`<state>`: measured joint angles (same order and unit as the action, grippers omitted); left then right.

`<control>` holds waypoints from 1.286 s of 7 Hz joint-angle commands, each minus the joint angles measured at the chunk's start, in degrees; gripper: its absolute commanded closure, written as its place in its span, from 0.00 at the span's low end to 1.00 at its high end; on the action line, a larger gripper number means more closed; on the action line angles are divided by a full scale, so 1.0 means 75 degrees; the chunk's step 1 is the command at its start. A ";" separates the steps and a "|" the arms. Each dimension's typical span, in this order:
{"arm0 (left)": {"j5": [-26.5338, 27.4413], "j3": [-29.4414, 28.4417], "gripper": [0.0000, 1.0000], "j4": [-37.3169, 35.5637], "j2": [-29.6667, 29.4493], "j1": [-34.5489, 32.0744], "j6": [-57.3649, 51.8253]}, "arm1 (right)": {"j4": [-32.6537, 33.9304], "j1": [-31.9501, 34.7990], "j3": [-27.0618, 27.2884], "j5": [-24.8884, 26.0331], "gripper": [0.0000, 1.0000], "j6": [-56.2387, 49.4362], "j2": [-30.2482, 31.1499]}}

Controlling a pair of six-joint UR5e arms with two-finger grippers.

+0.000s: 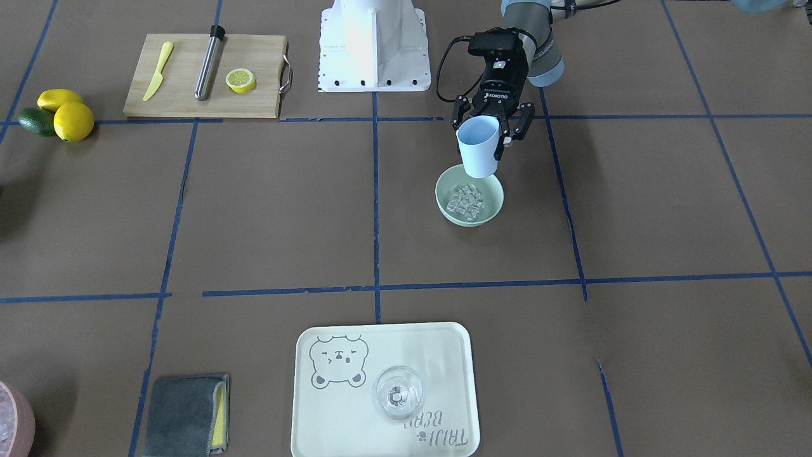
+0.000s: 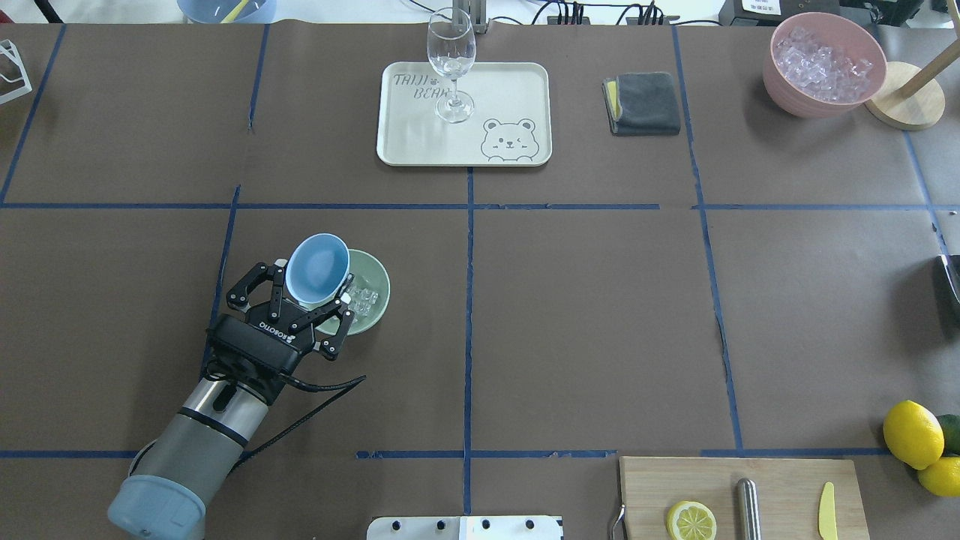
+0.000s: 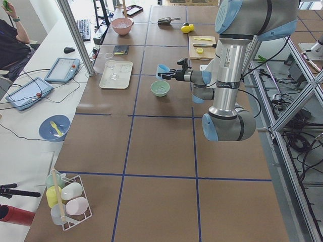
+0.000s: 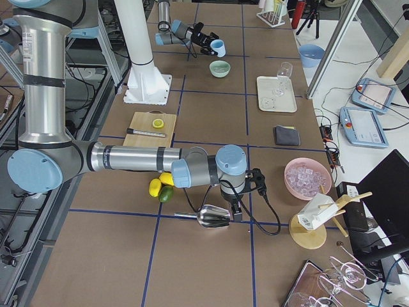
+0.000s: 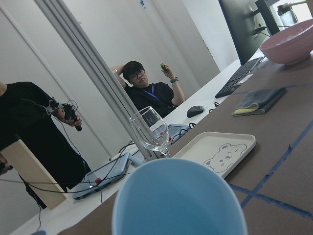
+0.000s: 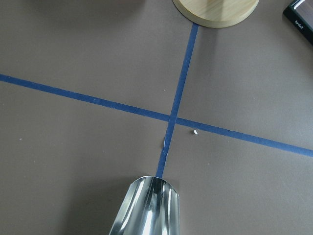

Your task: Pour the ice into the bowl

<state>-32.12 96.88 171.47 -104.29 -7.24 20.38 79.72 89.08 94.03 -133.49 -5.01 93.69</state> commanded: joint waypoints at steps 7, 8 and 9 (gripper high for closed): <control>-0.0018 0.0102 1.00 -0.0023 0.3025 -0.0814 0.4610 | 0.0000 0.0006 0.0026 0.0010 0.00 -0.0012 0.0012; -0.0309 -0.0003 1.00 -0.0023 0.3437 -0.0990 0.5291 | 0.0000 0.0006 0.0026 0.0010 0.00 -0.0012 0.0011; -0.0428 -0.0178 1.00 -0.0023 0.3766 -0.1119 0.5808 | 0.0000 0.0006 0.0026 0.0010 0.00 -0.0012 0.0011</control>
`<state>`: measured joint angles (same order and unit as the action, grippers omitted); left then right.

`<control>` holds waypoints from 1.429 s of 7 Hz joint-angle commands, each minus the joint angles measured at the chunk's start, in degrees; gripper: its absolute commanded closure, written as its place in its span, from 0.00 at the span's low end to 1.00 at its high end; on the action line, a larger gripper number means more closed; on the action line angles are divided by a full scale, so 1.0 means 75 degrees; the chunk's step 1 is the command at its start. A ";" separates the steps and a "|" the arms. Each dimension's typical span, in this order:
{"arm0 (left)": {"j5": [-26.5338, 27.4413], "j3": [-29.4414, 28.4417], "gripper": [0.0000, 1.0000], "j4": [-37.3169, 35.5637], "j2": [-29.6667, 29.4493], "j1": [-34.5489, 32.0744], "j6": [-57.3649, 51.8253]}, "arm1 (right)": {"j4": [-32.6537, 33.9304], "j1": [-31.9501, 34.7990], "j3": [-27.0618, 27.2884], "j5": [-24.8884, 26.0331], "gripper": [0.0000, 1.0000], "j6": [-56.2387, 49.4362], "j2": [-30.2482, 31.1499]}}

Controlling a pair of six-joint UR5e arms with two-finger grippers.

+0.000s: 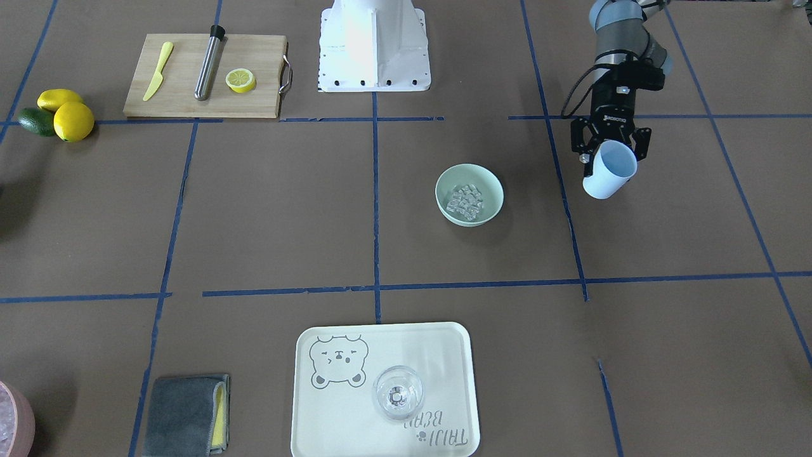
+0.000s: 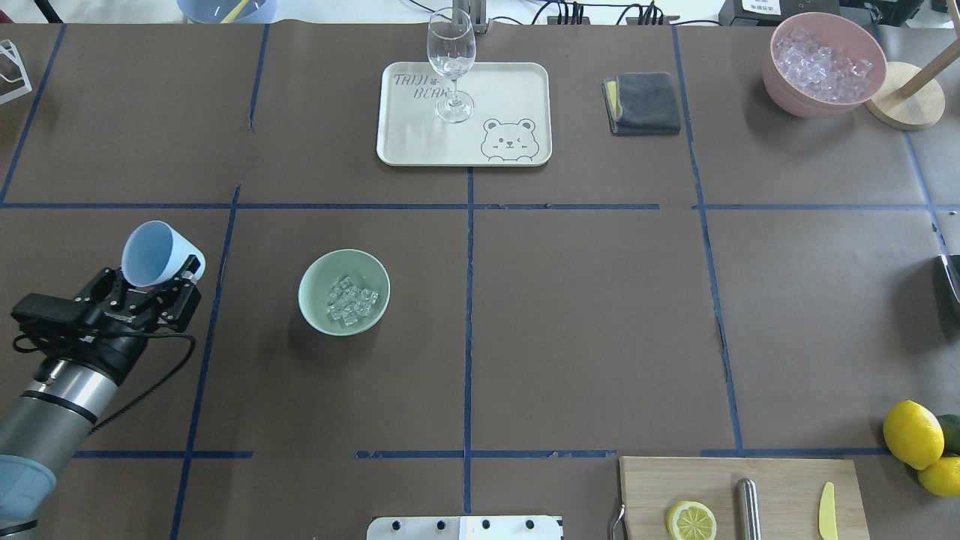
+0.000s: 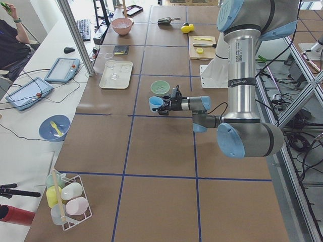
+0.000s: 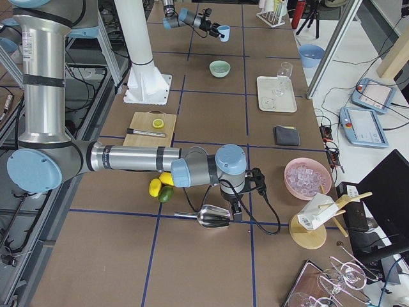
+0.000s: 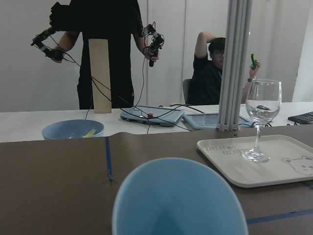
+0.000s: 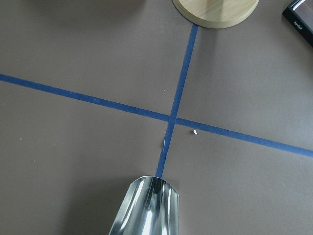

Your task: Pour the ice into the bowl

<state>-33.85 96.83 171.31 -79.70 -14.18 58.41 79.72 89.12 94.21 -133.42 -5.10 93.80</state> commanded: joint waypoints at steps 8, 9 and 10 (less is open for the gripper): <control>-0.0619 -0.2036 0.94 -0.0025 0.0069 -0.0594 0.1095 | -0.0012 0.0000 0.0024 0.0012 0.00 0.0000 -0.0014; -0.0875 -0.2012 0.90 -0.0002 0.0069 -0.0594 0.1107 | -0.0012 0.0000 0.0024 0.0012 0.00 0.0000 -0.0026; -0.0935 -0.2001 0.80 -0.0002 0.0069 -0.0594 0.1095 | -0.0012 0.0000 0.0024 0.0012 0.00 0.0000 -0.0026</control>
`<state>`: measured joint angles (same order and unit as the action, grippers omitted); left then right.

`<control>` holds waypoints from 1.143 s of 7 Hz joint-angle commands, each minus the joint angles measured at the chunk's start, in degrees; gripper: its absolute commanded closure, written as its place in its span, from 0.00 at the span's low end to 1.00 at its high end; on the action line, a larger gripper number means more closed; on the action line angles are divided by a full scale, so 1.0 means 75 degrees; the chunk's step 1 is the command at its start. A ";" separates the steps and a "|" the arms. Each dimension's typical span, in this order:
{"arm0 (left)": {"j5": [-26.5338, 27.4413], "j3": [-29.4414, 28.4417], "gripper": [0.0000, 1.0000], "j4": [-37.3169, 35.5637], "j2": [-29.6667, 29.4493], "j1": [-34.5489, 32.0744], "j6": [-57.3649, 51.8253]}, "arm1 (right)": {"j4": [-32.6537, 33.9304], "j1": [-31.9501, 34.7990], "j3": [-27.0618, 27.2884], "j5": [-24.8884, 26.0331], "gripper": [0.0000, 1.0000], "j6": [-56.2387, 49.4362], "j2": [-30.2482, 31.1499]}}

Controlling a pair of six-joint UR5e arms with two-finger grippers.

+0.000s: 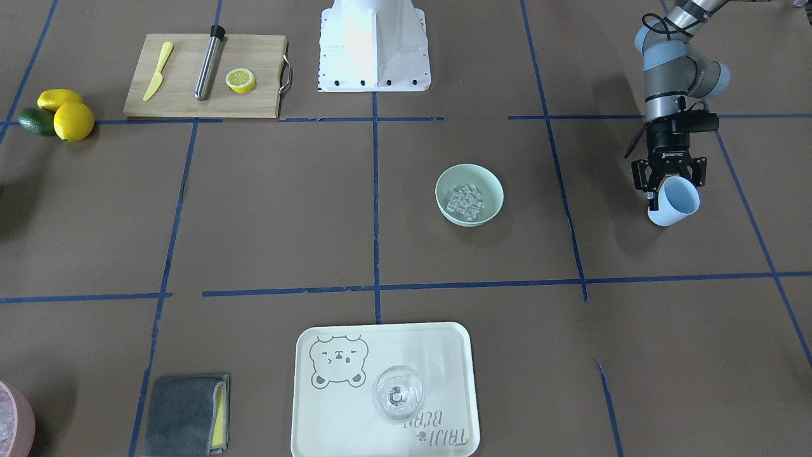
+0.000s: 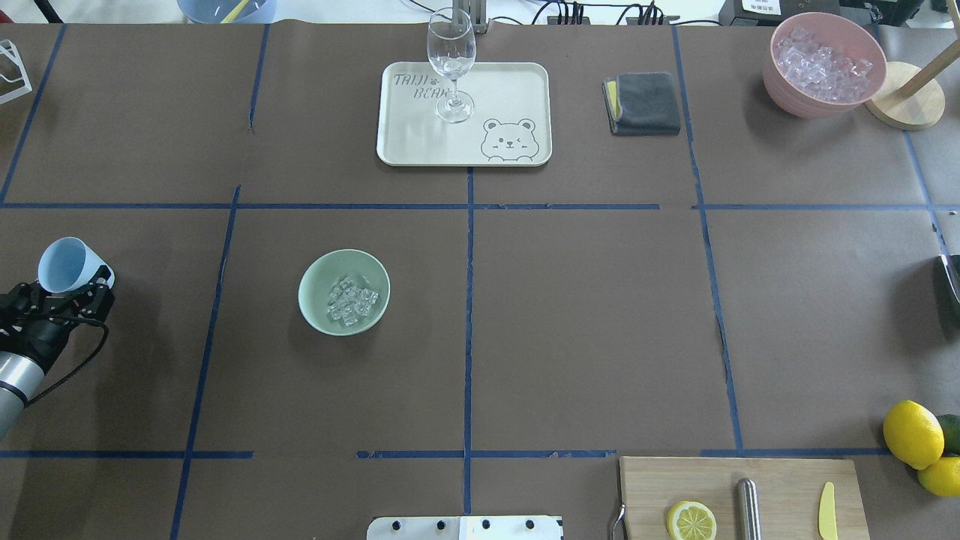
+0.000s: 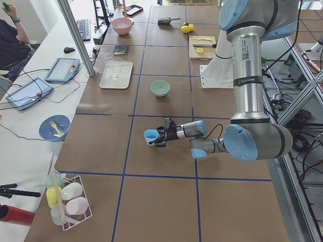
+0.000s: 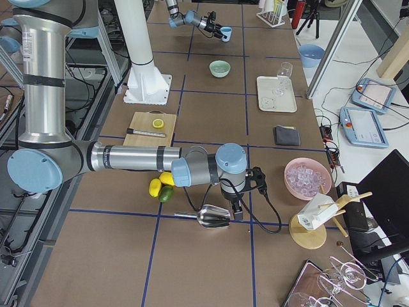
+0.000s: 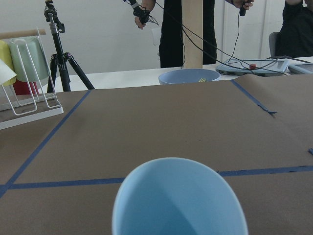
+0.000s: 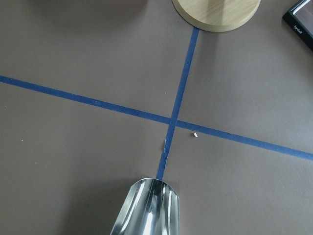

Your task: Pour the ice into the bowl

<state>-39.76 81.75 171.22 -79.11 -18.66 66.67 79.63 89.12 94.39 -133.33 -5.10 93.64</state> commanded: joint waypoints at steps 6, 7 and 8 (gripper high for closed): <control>-0.1444 0.0418 0.00 0.1366 0.0505 -0.1081 -0.1651 | 0.0011 0.0012 0.0012 0.0000 0.00 0.0023 -0.0017; -0.2144 0.0687 0.00 0.1404 0.0517 -0.1748 -0.2262 | 0.0011 0.0012 0.0012 0.0000 0.00 0.0023 -0.0028; -0.2731 0.1015 0.00 0.1404 0.0505 -0.2254 -0.2744 | 0.0011 0.0012 0.0012 0.0000 0.00 0.0023 -0.0028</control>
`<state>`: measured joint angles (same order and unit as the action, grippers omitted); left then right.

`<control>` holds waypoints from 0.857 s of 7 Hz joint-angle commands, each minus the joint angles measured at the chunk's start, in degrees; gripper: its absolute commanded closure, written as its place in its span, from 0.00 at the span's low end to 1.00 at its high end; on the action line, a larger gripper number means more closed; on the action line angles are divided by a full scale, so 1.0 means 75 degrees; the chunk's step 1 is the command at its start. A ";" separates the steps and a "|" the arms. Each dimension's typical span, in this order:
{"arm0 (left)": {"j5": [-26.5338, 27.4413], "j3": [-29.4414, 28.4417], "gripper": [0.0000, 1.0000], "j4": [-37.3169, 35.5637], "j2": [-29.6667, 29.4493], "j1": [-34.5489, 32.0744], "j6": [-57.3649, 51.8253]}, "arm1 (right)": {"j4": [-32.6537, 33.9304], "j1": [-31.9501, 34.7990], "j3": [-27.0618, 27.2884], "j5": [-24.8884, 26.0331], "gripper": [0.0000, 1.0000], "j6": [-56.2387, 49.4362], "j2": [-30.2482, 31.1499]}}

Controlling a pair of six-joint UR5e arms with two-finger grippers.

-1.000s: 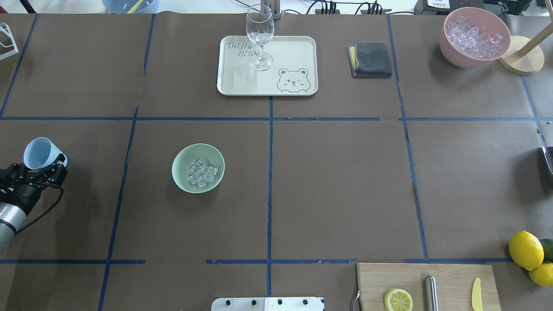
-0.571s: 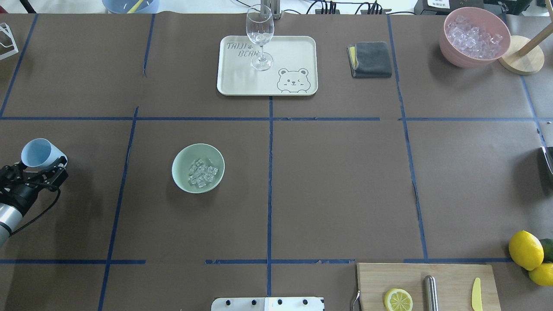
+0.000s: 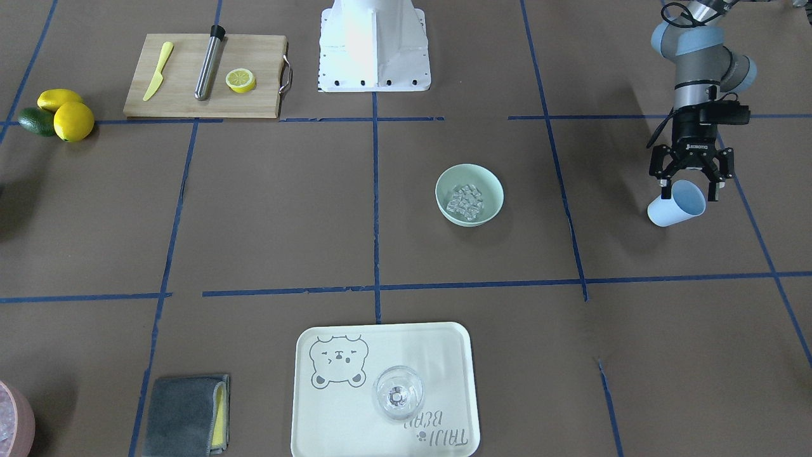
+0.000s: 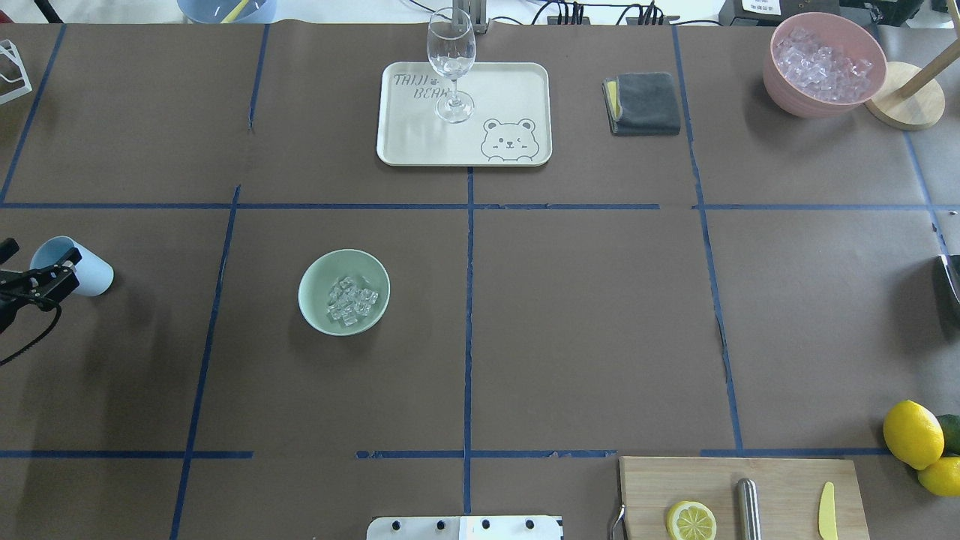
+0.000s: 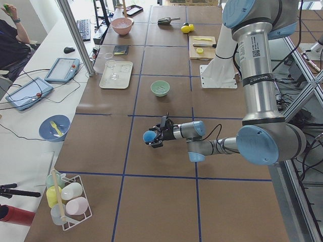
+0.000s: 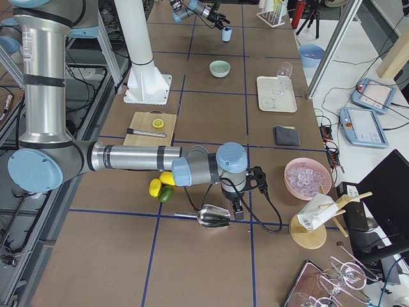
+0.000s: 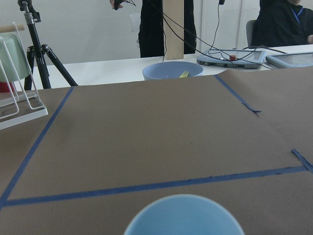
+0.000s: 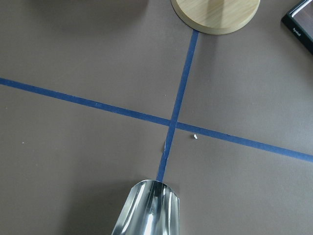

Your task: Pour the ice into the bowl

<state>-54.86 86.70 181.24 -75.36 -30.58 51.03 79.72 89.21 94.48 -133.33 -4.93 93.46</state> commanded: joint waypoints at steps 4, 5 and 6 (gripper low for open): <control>-0.5290 0.0838 0.00 -0.0930 -0.0181 -0.4066 -0.3080 | -0.0012 -0.0011 0.0210 -0.0023 0.00 0.0176 -0.0074; -0.6768 0.1105 0.00 -0.2249 -0.0565 -0.5285 -0.3994 | -0.0012 -0.0011 0.0292 -0.0023 0.00 0.0327 -0.0086; -0.7700 0.1467 0.00 -0.3933 -0.0836 -0.6214 -0.5257 | -0.0023 -0.0011 0.0421 -0.0035 0.00 0.0491 -0.0121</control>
<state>-101.88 94.99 164.95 -79.06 -67.59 21.89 79.61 89.13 96.59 -133.52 -2.61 92.81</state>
